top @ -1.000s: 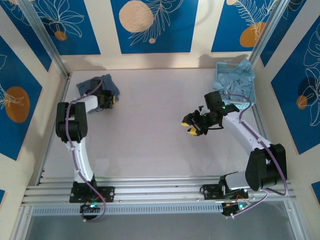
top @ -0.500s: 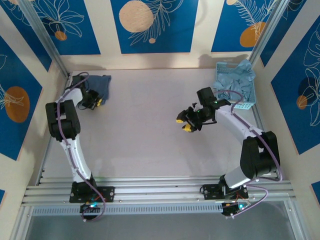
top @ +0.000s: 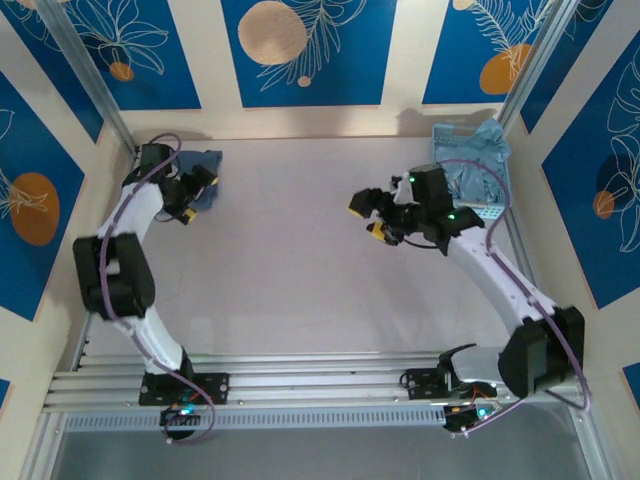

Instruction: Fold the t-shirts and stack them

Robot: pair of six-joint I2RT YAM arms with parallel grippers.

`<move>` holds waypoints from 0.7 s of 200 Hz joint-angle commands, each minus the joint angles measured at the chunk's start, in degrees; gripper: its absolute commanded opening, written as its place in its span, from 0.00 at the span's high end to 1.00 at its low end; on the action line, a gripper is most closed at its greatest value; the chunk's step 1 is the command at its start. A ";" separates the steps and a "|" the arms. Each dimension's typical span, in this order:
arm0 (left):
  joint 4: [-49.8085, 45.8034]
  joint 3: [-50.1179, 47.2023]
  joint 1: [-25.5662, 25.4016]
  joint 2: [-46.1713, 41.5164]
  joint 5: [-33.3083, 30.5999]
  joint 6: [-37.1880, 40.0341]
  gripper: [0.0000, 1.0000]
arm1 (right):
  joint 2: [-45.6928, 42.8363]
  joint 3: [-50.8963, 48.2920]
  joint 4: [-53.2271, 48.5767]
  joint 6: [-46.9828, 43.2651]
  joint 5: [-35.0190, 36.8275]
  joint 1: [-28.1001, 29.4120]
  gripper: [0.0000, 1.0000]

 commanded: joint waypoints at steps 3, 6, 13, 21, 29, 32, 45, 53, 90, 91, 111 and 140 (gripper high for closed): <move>1.30 -4.05 -4.09 -10.36 -7.94 1.29 0.00 | -1.15 0.13 6.11 2.51 -1.36 -2.91 0.00; 0.41 -4.23 -4.61 -11.51 -9.56 1.59 0.00 | -1.31 0.30 6.03 2.62 -1.44 -3.17 0.01; -0.90 -4.89 -5.79 -14.11 -12.36 2.17 0.00 | -1.50 0.70 5.37 2.74 -1.56 -3.74 0.01; -1.28 -6.26 -6.58 -16.90 -13.78 2.63 0.00 | -1.86 1.16 3.56 2.47 -0.75 -4.44 0.01; -2.16 -7.48 -6.95 -19.24 -14.65 2.82 0.00 | -2.66 1.62 1.19 1.45 1.01 -4.89 0.01; -2.64 -7.93 -6.98 -20.12 -15.14 2.95 0.00 | -3.09 1.84 0.07 0.85 1.95 -4.96 0.01; -6.87 -9.59 -7.52 -24.16 -20.06 4.01 0.00 | -4.87 2.92 -4.81 -2.20 7.00 -5.29 0.01; -10.14 -10.79 -8.44 -26.91 -25.63 4.39 0.00 | -5.48 4.32 -8.83 -4.70 10.55 -5.55 0.01; 0.64 -30.82 -11.11 -44.23 -39.33 18.60 0.00 | -7.40 3.62 -16.29 -14.68 31.60 -7.49 0.01; 1.43 -31.54 -11.11 -44.70 -39.40 19.55 0.00 | -7.64 3.08 -15.59 -15.20 31.47 -7.76 0.01; 13.34 -46.17 -11.20 -53.11 -41.65 31.78 0.00 | -11.56 -9.42 -2.16 -22.92 34.42 -9.25 0.01; 26.97 -61.28 -11.05 -61.31 -37.15 41.63 0.00 | -13.63 -23.98 13.48 -34.58 42.25 -8.57 0.01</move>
